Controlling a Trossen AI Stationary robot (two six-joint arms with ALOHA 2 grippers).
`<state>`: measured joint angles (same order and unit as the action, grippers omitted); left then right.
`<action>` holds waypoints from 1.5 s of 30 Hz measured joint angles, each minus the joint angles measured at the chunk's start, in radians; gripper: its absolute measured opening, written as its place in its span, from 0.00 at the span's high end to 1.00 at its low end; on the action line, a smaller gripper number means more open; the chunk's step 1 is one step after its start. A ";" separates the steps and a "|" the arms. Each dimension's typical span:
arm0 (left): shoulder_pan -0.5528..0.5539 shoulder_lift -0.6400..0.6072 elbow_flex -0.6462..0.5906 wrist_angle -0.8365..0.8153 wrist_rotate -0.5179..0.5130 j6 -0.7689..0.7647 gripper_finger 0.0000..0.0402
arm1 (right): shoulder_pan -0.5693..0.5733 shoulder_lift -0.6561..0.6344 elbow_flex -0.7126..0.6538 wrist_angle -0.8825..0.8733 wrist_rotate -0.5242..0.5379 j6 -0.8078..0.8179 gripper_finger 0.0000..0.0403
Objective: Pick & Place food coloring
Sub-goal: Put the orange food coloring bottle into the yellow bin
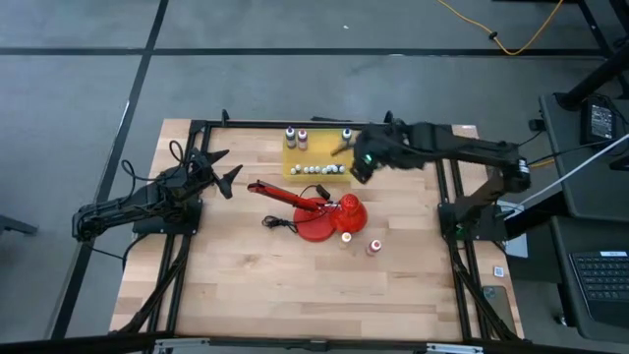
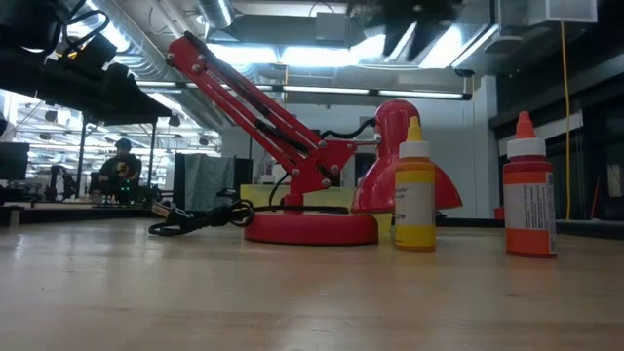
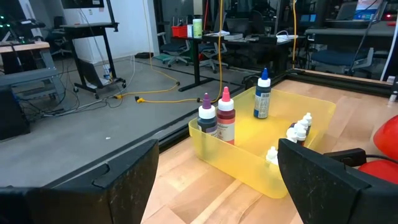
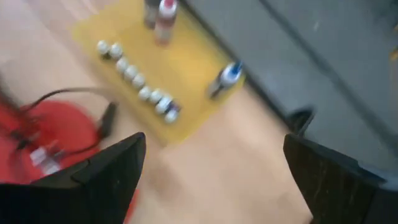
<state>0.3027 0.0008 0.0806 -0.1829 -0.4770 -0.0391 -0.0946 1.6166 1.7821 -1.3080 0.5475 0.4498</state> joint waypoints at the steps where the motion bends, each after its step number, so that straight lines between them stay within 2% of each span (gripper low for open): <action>1: 0.000 0.000 0.000 0.000 0.000 0.000 0.21 | 0.022 -0.023 -0.024 -0.018 -0.011 0.067 0.06; 8: 0.000 0.000 0.000 0.000 0.000 0.000 0.21 | 0.177 -0.113 -0.150 -0.109 -0.149 0.428 0.06; 18: 0.000 0.000 0.000 0.000 0.000 0.000 0.21 | 0.388 -0.108 -0.293 -0.048 -0.227 0.669 0.06; 23: 0.000 0.000 0.000 0.000 0.000 0.000 0.21 | 0.451 -0.102 -0.380 0.049 -0.276 0.711 0.06; 32: 0.000 0.000 0.000 0.000 0.000 0.000 0.21 | 0.495 -0.045 -0.498 0.179 -0.343 0.724 0.06; 45: 0.000 0.000 0.000 0.000 0.000 0.000 0.21 | 0.519 0.067 -0.533 0.325 -0.396 0.697 0.06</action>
<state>0.3031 0.0006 0.0804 -0.1829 -0.4770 -0.0391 0.4244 1.6834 1.2486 -0.9828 0.1517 1.1469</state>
